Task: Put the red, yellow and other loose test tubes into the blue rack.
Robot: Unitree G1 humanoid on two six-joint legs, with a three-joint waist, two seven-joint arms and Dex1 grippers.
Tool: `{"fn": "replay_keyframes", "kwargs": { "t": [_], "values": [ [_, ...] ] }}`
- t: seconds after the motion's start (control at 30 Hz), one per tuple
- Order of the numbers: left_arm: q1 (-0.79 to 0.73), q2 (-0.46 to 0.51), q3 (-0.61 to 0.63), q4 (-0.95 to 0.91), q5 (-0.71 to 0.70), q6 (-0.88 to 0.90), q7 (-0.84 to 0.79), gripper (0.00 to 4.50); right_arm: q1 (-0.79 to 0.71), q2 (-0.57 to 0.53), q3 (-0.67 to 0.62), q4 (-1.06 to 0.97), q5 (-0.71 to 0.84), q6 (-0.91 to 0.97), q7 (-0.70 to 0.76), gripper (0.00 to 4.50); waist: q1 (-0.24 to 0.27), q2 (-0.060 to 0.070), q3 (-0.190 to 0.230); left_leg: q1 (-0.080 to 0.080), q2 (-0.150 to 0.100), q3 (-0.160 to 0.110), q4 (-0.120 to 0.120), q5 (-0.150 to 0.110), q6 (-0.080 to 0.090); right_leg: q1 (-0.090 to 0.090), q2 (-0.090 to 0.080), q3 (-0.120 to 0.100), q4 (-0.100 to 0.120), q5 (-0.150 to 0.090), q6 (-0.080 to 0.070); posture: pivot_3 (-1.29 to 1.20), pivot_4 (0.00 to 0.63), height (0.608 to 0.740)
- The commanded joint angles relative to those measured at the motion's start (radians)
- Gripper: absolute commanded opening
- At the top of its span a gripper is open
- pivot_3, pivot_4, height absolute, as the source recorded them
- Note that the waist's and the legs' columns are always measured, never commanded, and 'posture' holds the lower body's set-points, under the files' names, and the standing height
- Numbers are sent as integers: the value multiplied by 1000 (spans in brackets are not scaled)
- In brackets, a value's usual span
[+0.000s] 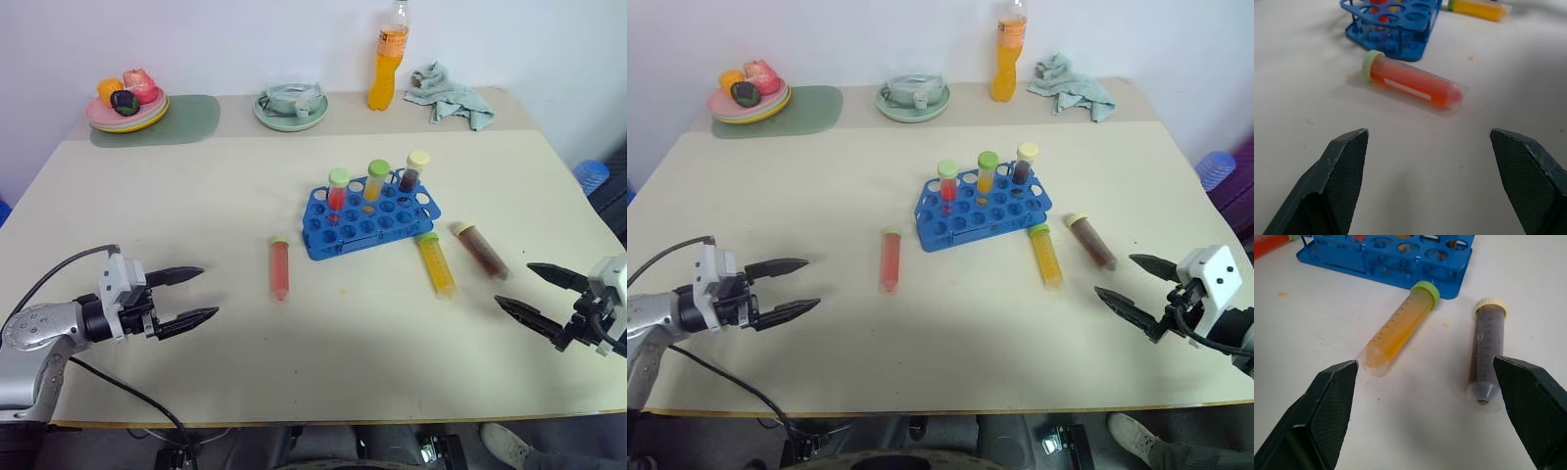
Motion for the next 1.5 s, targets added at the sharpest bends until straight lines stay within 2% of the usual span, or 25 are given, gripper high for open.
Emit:
{"fn": "replay_keyframes", "kwargs": {
  "t": [0.03,0.47,1.03,1.3,1.4,1.5],
  "values": [
    [6,20,25,-19,-12,13,-17,4031,-2,-17,-43,-10,1,-8,12,4500,0,0,0,0,0,0,0,0,0,0,0,0,0,0,0,0,150,739],
    [-36,12,0,-8,-62,14,-157,4031,5,9,-29,53,-34,-74,41,4500,0,0,0,0,0,0,0,0,0,0,0,0,0,0,0,0,150,739],
    [-63,16,-7,6,-51,23,-204,4031,-35,16,-4,258,-74,-235,120,4500,-1,0,0,0,0,0,0,0,0,0,0,0,0,0,0,0,150,739],
    [-217,-39,-82,-58,-57,36,-150,4031,-216,-47,83,331,-94,-79,43,4500,0,0,0,0,0,0,2,0,0,1,0,0,0,1,0,0,150,739],
    [-265,-67,-123,-100,-62,62,-124,4031,-331,-84,146,346,-98,56,-4,4500,-3,1,0,0,0,0,2,1,1,0,0,0,0,1,0,0,150,739],
    [-293,-76,-150,-117,-53,79,-113,4031,-431,-118,211,307,-131,238,-125,4500,-4,1,0,0,0,0,1,1,2,0,1,0,0,1,1,0,150,739]
  ]
}}
